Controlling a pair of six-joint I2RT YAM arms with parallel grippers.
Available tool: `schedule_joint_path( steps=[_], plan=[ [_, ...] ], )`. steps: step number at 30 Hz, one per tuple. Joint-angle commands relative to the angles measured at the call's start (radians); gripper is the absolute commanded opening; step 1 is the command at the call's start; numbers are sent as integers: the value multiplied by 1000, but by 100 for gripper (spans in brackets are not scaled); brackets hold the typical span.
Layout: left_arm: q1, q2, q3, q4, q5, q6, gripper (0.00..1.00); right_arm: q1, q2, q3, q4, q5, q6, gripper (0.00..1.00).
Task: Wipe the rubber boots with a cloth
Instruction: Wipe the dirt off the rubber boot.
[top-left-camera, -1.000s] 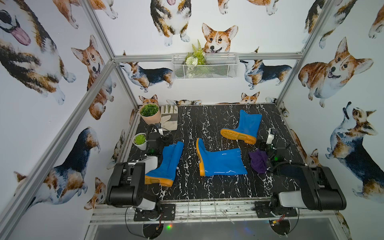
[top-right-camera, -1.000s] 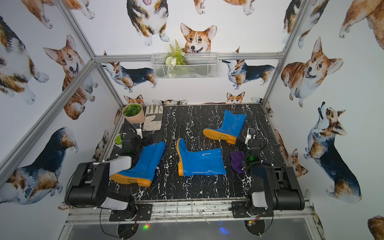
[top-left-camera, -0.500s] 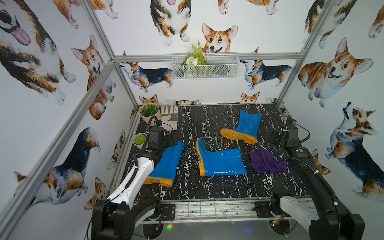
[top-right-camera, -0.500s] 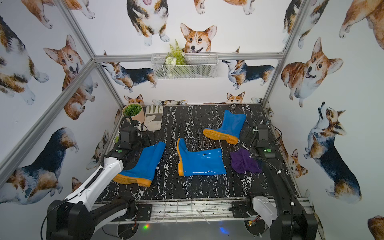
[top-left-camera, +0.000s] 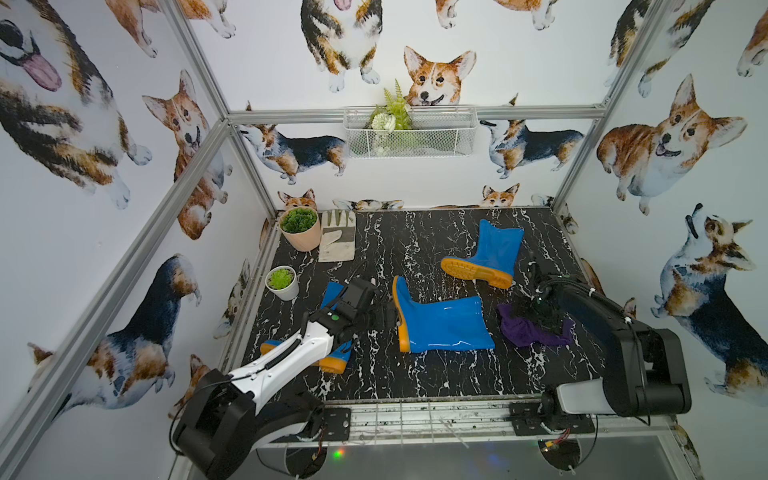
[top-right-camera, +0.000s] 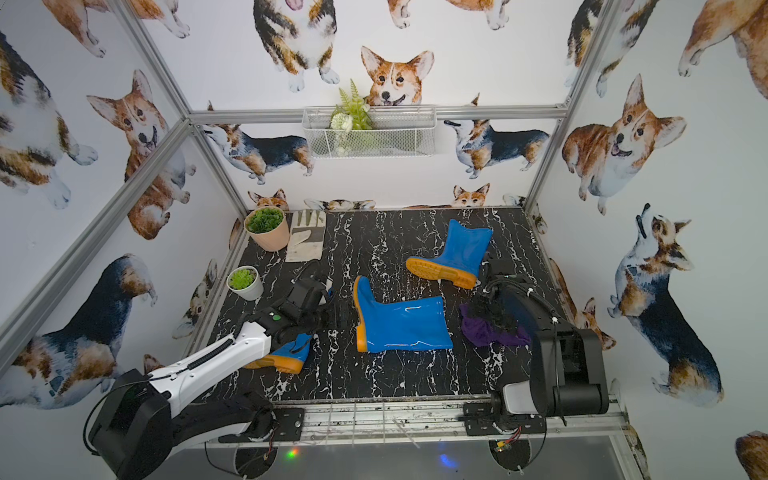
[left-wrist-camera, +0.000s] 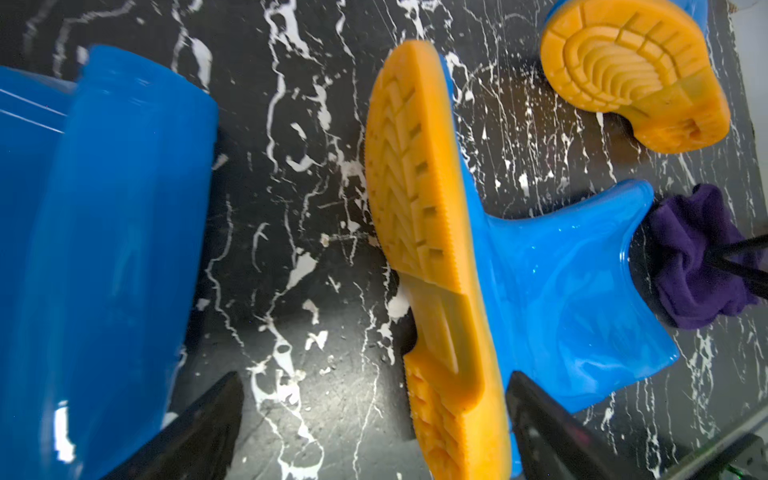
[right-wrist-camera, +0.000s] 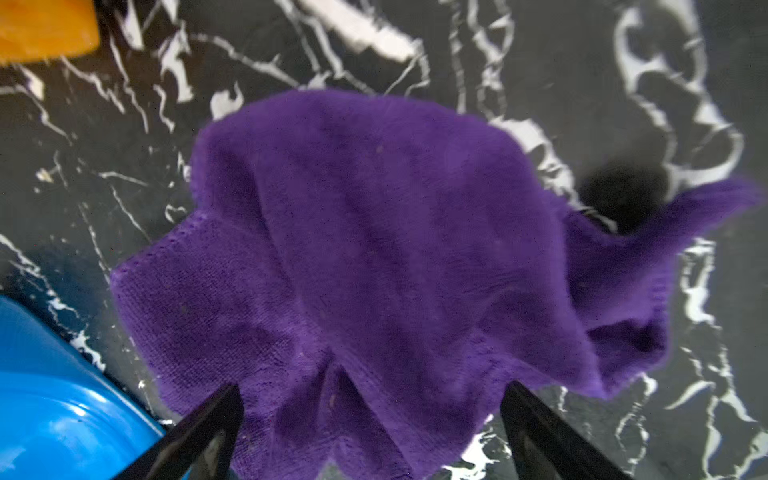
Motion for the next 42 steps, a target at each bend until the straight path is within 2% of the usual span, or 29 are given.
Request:
schedule_joint_path(
  steps=[1,5,7,8,10,12,14,18,23,26,29,32,34,35,36,38,41,42],
  plan=[
    [-19,38,0,70,18,-43,100,37,62,14,-4,-36,-5,100],
    [-23,77,2,96,52,-45,100,48,135,18,5,-75,-13,100],
    [-23,95,5,101,62,-48,100,55,178,24,7,-94,-18,95],
    [-23,102,6,107,66,-48,100,59,197,27,9,-105,-22,84],
    [-24,113,4,115,70,-54,100,68,217,31,15,-124,-27,48],
    [-28,125,3,119,72,-63,100,79,200,26,25,-140,-28,17],
    [-33,139,7,117,74,-69,100,94,149,23,19,-148,-26,0],
    [-43,159,9,110,71,-83,100,185,17,52,-38,-108,8,0],
    [-45,167,6,110,62,-92,100,431,-60,182,-129,-65,96,0],
    [-44,168,5,112,60,-94,100,560,-30,262,-121,-67,148,0],
    [-45,177,7,112,59,-94,100,645,43,306,-21,-163,159,0],
    [-45,191,12,112,64,-98,100,669,134,298,106,-264,166,0],
    [-45,198,15,111,68,-103,99,668,192,290,147,-280,164,0],
    [-46,199,18,109,69,-105,99,668,221,290,151,-282,154,6],
    [-46,201,19,107,71,-105,99,668,242,294,145,-276,144,16],
    [-46,202,21,100,76,-102,99,669,264,302,123,-251,123,53],
    [-46,207,19,96,80,-100,98,669,242,304,94,-179,87,80],
    [-46,210,20,98,82,-100,98,670,231,304,89,-152,71,97]
  ],
)
